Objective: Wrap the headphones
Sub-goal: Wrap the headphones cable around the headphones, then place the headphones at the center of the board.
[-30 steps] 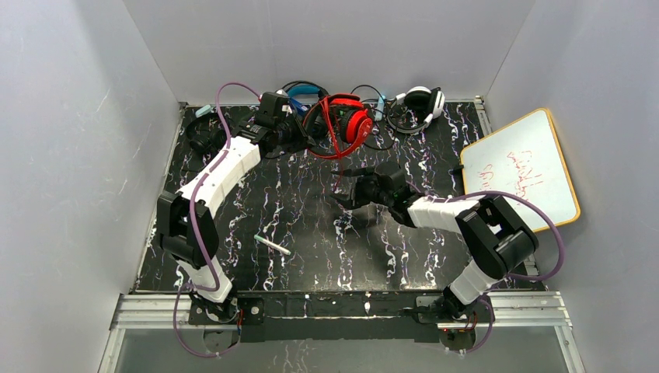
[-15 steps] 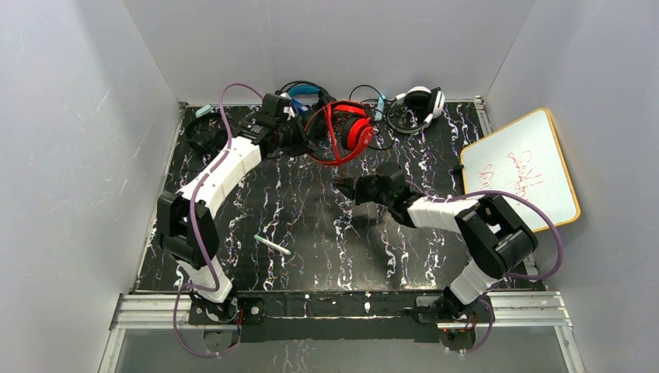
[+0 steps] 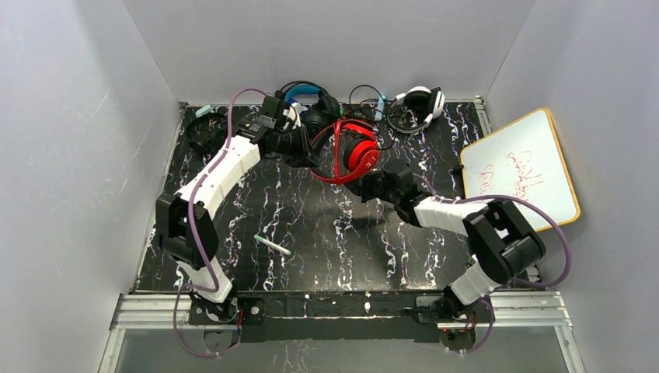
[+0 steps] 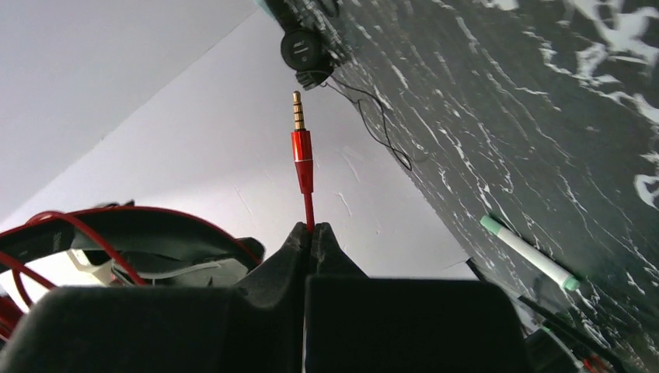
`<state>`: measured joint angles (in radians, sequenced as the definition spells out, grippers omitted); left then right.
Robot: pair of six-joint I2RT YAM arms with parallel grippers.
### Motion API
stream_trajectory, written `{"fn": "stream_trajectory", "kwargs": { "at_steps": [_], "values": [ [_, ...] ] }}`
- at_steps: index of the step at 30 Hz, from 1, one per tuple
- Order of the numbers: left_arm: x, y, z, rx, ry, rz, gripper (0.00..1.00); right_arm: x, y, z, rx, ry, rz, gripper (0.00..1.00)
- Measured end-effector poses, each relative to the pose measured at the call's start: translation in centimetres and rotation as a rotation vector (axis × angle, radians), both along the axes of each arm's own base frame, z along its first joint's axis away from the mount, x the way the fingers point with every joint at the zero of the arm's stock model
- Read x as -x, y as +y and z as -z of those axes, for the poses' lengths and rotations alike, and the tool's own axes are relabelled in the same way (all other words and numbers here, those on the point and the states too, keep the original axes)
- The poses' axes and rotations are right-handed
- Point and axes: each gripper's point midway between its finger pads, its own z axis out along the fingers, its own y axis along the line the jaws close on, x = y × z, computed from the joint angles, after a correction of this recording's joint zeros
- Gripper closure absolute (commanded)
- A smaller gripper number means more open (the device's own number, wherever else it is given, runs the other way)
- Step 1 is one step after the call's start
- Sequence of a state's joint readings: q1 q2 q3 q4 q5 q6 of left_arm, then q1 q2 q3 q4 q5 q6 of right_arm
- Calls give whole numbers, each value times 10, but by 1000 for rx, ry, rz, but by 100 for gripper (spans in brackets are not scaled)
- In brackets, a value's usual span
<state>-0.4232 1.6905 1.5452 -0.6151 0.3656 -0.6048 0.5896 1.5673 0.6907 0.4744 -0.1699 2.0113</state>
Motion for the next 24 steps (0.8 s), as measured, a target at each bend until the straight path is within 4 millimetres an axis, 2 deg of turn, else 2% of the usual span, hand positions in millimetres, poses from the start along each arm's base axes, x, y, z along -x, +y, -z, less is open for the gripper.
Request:
{"fn": "stream_trajectory", "kwargs": {
  "at_steps": [6, 11, 14, 18, 21, 24],
  "values": [
    [24, 4, 2, -4, 15, 90, 100, 3, 5, -23, 69, -242, -103, 99],
    [47, 1, 14, -22, 27, 158, 100, 12, 7, -38, 137, -469, -200, 99],
    [64, -12, 26, -39, 30, 232, 100, 29, 3, -30, 167, -553, -259, 99],
    [94, -32, 47, -67, 27, 355, 100, 57, -7, -6, 212, -595, -335, 99],
    [101, -33, 56, -91, 6, 400, 100, 67, -13, 3, 264, -638, -374, 99],
    [102, -27, 60, -134, -49, 422, 100, 70, -19, -1, 333, -721, -394, 99]
  ]
}}
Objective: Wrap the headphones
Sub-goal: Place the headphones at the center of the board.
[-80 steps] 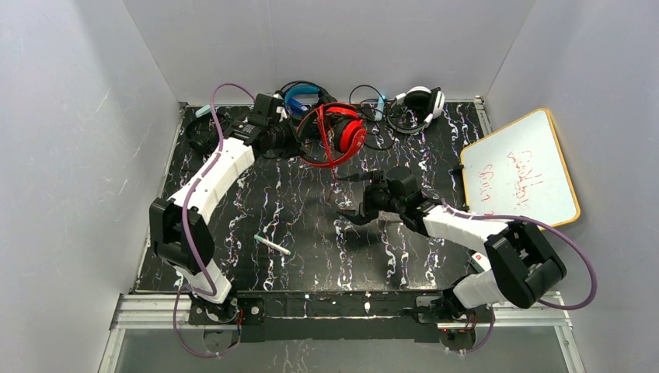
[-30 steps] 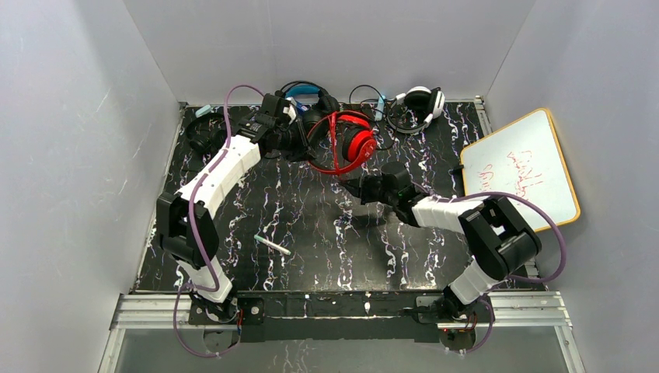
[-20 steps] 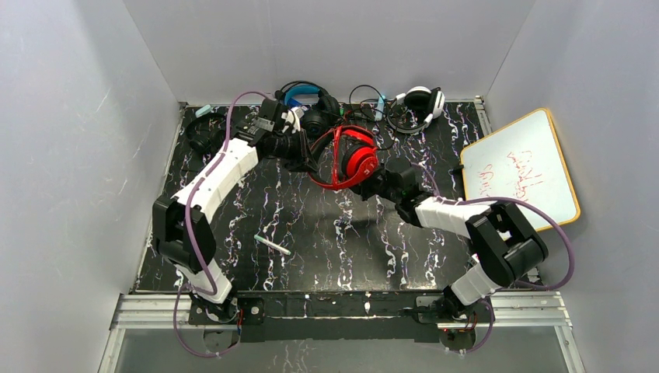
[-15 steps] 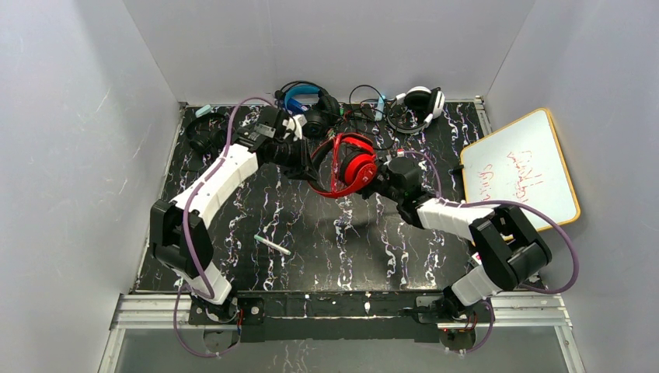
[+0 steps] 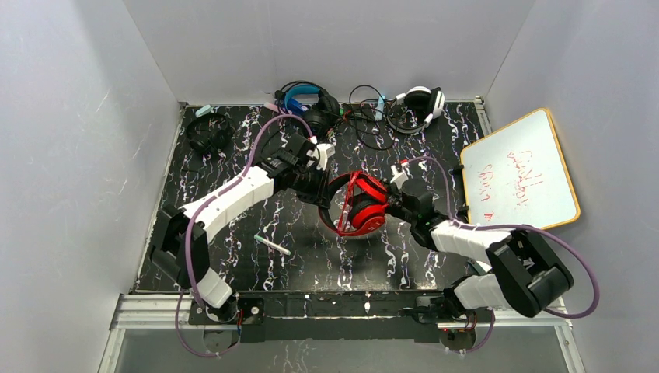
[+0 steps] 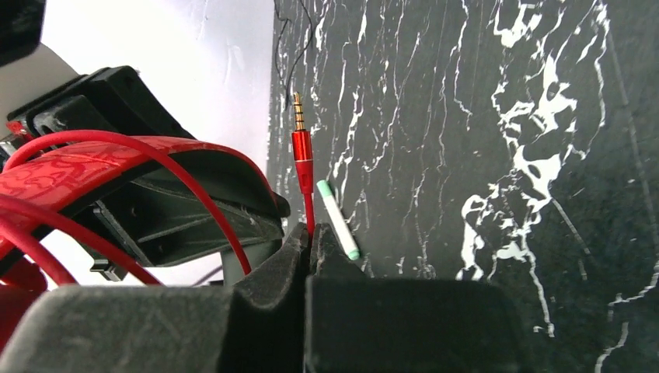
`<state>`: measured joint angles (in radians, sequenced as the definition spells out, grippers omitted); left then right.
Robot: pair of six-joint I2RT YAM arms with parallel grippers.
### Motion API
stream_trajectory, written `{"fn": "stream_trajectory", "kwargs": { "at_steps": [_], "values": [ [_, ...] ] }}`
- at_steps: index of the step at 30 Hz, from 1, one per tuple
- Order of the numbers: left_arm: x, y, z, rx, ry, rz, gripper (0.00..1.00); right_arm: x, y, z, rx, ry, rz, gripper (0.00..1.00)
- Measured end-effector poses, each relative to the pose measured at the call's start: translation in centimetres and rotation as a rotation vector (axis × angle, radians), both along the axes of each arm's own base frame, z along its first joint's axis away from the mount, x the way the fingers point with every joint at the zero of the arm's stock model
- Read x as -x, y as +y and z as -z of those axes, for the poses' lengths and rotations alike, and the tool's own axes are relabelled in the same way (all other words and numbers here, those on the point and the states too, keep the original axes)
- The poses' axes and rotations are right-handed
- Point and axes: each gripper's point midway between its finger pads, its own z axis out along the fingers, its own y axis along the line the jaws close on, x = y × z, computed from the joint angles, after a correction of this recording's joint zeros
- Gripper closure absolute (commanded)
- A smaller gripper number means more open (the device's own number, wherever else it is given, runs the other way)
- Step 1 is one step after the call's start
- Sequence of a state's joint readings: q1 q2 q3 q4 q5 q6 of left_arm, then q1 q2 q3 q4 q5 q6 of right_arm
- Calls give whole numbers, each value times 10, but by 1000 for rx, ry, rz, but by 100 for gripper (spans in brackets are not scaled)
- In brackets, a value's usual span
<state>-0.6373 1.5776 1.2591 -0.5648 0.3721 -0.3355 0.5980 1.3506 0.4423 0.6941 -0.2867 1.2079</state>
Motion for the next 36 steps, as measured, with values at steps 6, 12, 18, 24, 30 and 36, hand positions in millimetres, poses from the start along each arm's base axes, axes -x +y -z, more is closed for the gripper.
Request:
{"fn": "stream_trajectory", "kwargs": {
  "at_steps": [6, 12, 18, 24, 30, 36],
  "values": [
    [-5, 7, 4, -82, -162, 23, 100, 3, -13, 18, 128, -119, -13, 99],
    [-5, 10, 33, -196, -217, 73, 100, 17, -26, 67, 206, -121, -30, 99],
    [-5, 9, 60, -319, -283, 155, 100, 27, -30, 92, 255, -137, -51, 99],
    [-8, 4, 73, -371, -349, 262, 100, 35, -31, 101, 295, -188, -86, 99],
    [-8, 6, 82, -382, -395, 342, 100, 41, -29, 107, 322, -230, -158, 99],
    [-12, 13, 85, -447, -455, 408, 100, 35, -15, 110, 322, -232, -210, 94]
  ]
}}
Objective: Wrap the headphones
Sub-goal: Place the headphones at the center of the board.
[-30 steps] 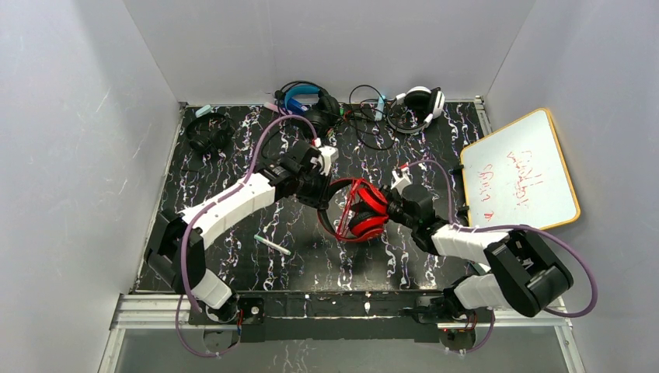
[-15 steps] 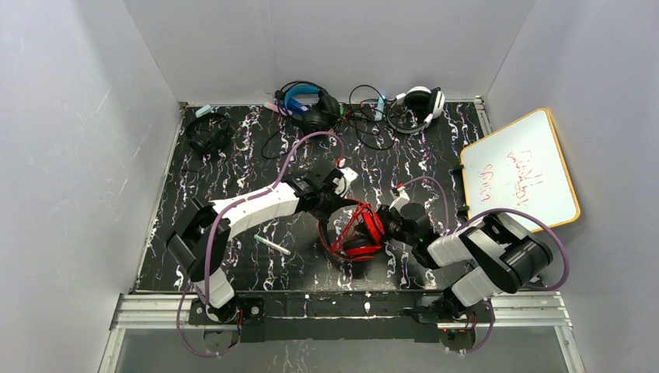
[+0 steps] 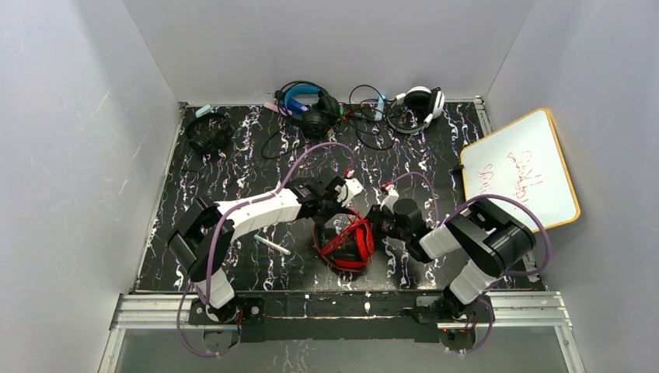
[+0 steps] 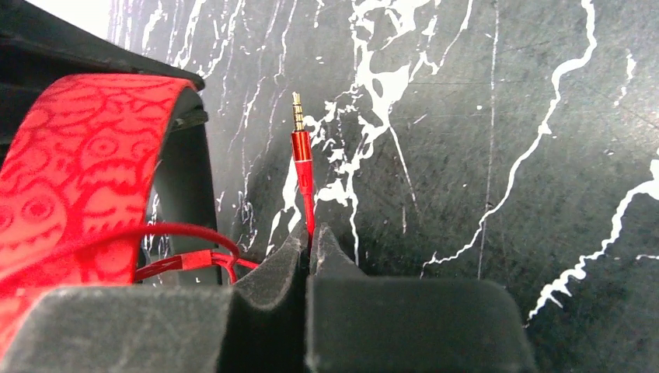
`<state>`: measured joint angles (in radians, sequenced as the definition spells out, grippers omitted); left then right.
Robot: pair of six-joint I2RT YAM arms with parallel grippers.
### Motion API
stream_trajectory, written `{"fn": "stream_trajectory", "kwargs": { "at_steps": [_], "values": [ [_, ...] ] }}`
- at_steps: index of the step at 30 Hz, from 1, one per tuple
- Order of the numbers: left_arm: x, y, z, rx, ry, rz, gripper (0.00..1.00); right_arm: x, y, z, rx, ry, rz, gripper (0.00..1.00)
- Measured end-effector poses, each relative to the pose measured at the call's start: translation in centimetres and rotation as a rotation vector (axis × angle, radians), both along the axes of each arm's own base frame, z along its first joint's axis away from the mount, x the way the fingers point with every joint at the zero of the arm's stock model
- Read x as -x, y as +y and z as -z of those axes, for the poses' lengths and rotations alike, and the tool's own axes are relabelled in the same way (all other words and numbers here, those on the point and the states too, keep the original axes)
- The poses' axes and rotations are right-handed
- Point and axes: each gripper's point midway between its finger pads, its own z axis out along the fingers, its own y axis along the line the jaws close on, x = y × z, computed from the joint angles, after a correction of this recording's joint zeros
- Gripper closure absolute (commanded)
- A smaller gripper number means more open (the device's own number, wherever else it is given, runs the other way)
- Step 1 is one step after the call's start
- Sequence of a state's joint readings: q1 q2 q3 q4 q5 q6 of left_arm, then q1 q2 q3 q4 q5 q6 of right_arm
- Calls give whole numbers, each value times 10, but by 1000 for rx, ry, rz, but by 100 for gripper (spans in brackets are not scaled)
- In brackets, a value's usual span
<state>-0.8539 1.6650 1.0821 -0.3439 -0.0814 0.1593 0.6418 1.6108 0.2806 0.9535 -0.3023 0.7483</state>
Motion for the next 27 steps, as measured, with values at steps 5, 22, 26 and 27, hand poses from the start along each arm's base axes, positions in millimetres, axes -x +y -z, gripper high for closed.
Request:
{"fn": "stream_trajectory", "kwargs": {
  "at_steps": [5, 22, 26, 27],
  "values": [
    [-6, 0, 2, -86, -6, -1, 100, -3, 2, 6, 5, 22, 7, 92],
    [-23, 2, 24, -293, 71, -77, 100, -40, -36, 4, 165, -20, 265, 70],
    [-24, 14, 25, -356, 62, -89, 100, -52, -50, 2, 223, -32, 329, 54],
    [-23, 16, 28, -372, 66, -89, 100, -54, -53, 2, 231, -32, 338, 52]
  ]
}}
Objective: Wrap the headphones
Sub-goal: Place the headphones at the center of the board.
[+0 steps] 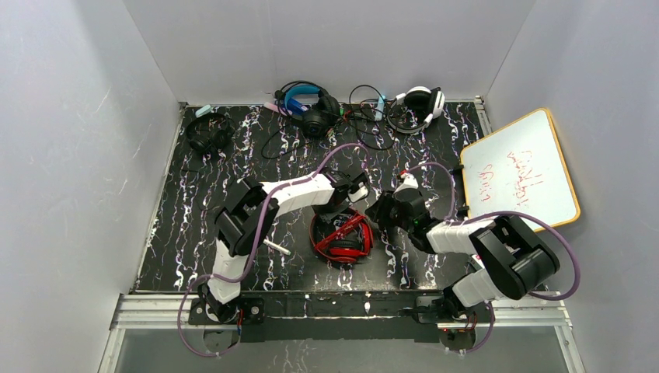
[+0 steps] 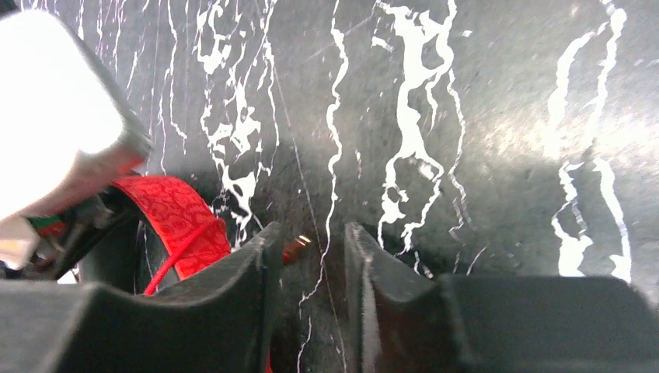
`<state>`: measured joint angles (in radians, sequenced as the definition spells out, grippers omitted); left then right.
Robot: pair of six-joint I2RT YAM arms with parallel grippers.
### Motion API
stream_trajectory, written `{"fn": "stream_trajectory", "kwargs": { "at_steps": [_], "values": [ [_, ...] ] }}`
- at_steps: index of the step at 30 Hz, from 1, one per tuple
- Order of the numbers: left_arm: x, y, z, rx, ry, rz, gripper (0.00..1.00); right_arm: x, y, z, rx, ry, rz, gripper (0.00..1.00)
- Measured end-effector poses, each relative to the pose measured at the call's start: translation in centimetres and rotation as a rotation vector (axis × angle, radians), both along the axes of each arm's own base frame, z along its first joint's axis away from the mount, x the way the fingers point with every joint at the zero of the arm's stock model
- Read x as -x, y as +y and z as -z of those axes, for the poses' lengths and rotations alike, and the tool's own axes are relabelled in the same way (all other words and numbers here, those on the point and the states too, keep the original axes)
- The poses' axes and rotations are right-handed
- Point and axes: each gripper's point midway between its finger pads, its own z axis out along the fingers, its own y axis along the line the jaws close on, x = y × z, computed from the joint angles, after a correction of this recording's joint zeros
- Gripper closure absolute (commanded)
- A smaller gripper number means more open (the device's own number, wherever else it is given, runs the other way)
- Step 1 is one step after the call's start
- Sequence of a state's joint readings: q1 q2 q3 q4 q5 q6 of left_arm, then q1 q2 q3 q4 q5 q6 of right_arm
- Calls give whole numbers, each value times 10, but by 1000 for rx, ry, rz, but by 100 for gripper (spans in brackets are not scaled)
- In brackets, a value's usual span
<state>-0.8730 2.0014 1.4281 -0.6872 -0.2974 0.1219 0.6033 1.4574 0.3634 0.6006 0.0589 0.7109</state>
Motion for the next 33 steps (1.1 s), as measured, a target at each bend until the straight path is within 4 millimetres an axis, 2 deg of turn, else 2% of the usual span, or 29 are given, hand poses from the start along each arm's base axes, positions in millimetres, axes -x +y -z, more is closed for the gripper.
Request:
{"fn": "stream_trajectory", "kwargs": {
  "at_steps": [5, 10, 12, 15, 16, 18, 20, 21, 30, 33],
  "values": [
    [-3, 0, 3, -27, 0, -4, 100, -9, -8, -4, 23, 10, -7, 49],
    [-5, -3, 3, -37, 1, -4, 99, -8, -8, -7, 6, 66, -60, 40],
    [-5, -4, 1, -40, 1, -8, 90, -8, -8, -10, 5, 84, -82, 37],
    [-6, -5, -2, -42, 2, -13, 62, -6, -8, -21, 7, 85, -113, 34],
    [-8, -5, -4, -46, -6, -18, 57, -5, -8, -28, 7, 77, -123, 33],
    [-10, -1, -5, -68, -20, -25, 33, -6, -6, -41, 4, 57, -140, 32],
    [-10, 4, -5, -97, -25, -32, 17, -7, -5, -52, -4, 39, -157, 30],
    [-11, 7, -8, -113, -34, -36, 13, -6, -4, -57, -10, 35, -164, 29],
    [-19, 16, -29, -160, -99, -87, 14, 6, -14, -75, -9, 22, -177, 28],
    [-23, 22, -52, -164, -159, -132, 24, 9, -19, -80, 9, 11, -167, 29]
  ]
}}
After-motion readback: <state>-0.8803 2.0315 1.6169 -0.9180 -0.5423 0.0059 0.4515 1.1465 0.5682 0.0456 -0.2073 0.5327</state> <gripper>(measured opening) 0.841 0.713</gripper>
